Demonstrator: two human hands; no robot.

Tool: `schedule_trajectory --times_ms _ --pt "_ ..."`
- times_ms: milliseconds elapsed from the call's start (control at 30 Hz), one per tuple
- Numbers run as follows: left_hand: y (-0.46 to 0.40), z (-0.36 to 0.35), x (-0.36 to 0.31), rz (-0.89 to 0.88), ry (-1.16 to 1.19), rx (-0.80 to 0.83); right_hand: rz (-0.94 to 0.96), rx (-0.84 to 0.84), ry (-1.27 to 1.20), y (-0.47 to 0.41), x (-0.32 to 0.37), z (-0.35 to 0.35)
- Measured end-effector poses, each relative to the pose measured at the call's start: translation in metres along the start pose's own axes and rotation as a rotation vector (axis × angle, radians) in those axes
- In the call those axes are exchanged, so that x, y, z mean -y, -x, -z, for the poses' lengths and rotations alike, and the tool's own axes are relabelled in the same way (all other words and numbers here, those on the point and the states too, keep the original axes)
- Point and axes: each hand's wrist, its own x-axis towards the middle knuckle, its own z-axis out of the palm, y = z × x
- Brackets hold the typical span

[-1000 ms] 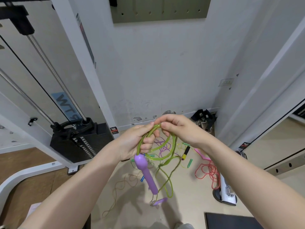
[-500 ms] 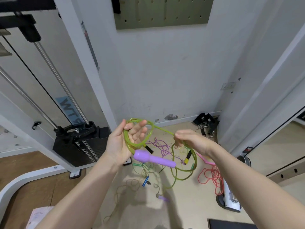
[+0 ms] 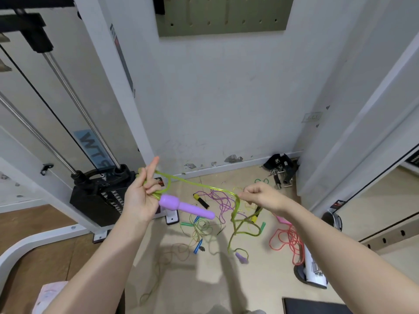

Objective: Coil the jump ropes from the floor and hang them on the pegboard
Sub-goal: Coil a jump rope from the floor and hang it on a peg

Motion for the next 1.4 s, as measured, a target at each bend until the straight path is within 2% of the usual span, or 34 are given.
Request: schedule_trajectory --times_ms 167,267,333,400,467,533,633,700,800,867,933,1000,1100,1167,1233,1300,1400 --pt "-0.026 0.033 -0.002 -0.056 0.016 -0.304 0.077 -0.111 -0.772 -0.002 0.001 0.007" --pt "-0.037 0.044 0.008 -0.083 -0.297 -0.387 0.078 -0.206 -1.095 -0.006 0.001 0.005" --pt "-0.034 0.041 0.02 -0.121 -0.645 -0.324 0.078 -0.211 -1.16 -0.006 0.005 0.002" --pt "-0.025 0.032 0.034 -0.197 -1.034 -0.108 0.068 -0.178 -1.181 -0.005 0.016 -0.003" --pt "-0.006 0.015 0.046 -0.155 -1.22 0.127 0.023 -0.123 -1.121 -0.009 0.027 -0.009" --pt "0.008 0.0 0.059 -0.095 -1.214 0.366 -0.024 -0.034 -0.951 -0.01 0.039 -0.017" --pt "0.017 -0.016 0.081 -0.01 -1.064 0.556 -0.022 0.071 -0.78 -0.009 0.05 -0.025" --pt "0.022 -0.024 0.09 0.081 -1.005 0.525 -0.017 0.077 -0.769 -0.006 0.054 -0.025" --pt "0.027 -0.026 0.093 0.035 -1.35 0.546 -0.027 0.04 -0.784 -0.002 0.05 -0.016" --pt "0.024 -0.017 0.092 0.02 -1.403 0.443 -0.055 -0.072 -0.843 -0.003 0.044 -0.007" --pt "0.017 -0.005 0.084 0.107 -1.222 0.267 -0.117 -0.273 -0.959 -0.004 0.034 0.004" --pt "0.0 0.015 0.074 0.174 -0.946 0.069 -0.196 -0.484 -1.112 -0.003 0.018 0.017" --pt "-0.022 0.051 0.048 0.197 -0.598 -0.257 -0.279 -0.753 -1.361 0.006 -0.009 0.045" --pt "-0.028 0.072 0.028 0.176 -0.489 -0.389 -0.321 -0.884 -1.427 0.013 -0.026 0.061" --pt "-0.029 0.082 0.014 0.168 -0.528 -0.425 -0.384 -0.888 -1.326 0.018 -0.039 0.066" --pt "-0.022 0.074 0.013 0.226 -0.631 -0.348 -0.455 -0.742 -1.142 0.013 -0.046 0.056" --pt "-0.011 0.051 0.023 0.317 -0.826 -0.141 -0.616 -0.511 -0.573 0.002 -0.04 0.024"
